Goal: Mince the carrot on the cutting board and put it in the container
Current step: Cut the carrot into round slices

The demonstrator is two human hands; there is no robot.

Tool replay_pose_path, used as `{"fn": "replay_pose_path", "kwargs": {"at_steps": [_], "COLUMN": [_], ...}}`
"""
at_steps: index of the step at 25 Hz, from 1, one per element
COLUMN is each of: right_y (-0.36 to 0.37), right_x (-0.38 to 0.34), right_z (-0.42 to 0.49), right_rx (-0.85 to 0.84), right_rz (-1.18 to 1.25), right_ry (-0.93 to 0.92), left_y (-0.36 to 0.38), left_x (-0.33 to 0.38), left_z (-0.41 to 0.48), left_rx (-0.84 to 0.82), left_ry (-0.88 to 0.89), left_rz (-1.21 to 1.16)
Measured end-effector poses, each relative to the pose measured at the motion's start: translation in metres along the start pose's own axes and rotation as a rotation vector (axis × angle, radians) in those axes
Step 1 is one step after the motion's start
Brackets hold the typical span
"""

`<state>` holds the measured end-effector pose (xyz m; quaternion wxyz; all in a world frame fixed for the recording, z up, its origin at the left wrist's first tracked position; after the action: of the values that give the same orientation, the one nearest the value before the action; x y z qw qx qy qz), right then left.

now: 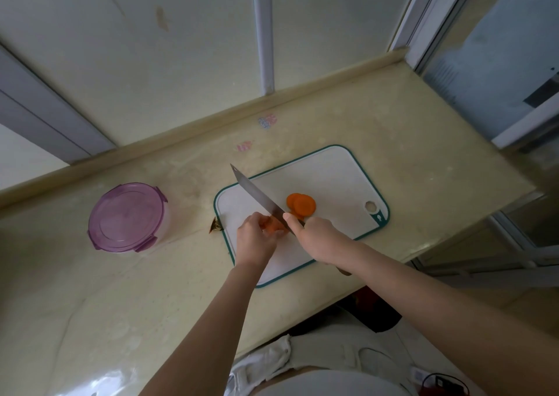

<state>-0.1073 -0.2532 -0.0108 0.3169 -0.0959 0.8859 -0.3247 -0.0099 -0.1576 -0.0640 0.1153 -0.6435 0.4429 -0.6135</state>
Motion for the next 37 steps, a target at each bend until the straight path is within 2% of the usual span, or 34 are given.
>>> {"fn": "replay_pose_path", "kwargs": {"at_steps": [16,20,28,32,37], "right_y": [0.003,0.004,0.011,0.012,0.009], "right_x": [0.032,0.029,0.017,0.005,0.018], "right_z": [-0.029,-0.021,0.009,0.012,0.015], "right_rx": [0.001,-0.008,0.007,-0.018,-0.036], "right_rz": [-0.087,-0.014,-0.043,-0.030,0.057], "right_ry": [0.028,0.008,0.045,-0.004,0.066], "left_y": [0.001,0.001,0.002,0.002,0.003], "left_x": [-0.001,-0.001,-0.002,-0.003,-0.003], "left_z": [0.003,0.003,0.001,0.001,0.002], "left_rx": [-0.010,-0.011,0.012,0.024,0.024], "left_ry": [-0.004,0.004,0.011,0.007,-0.016], "left_rz": [-0.010,0.010,0.001,-0.011,-0.042]}}
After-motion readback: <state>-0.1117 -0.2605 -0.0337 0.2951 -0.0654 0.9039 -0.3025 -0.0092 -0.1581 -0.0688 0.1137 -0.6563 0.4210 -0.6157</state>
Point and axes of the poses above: each hand's wrist, its own z-axis towards the middle knuckle, its own y-axis out of the palm, x = y × z, the point moved 7 cm from there along z, towards the middle knuckle, and after that the axes turned 6 degrees about x, right-handed, at the moved point
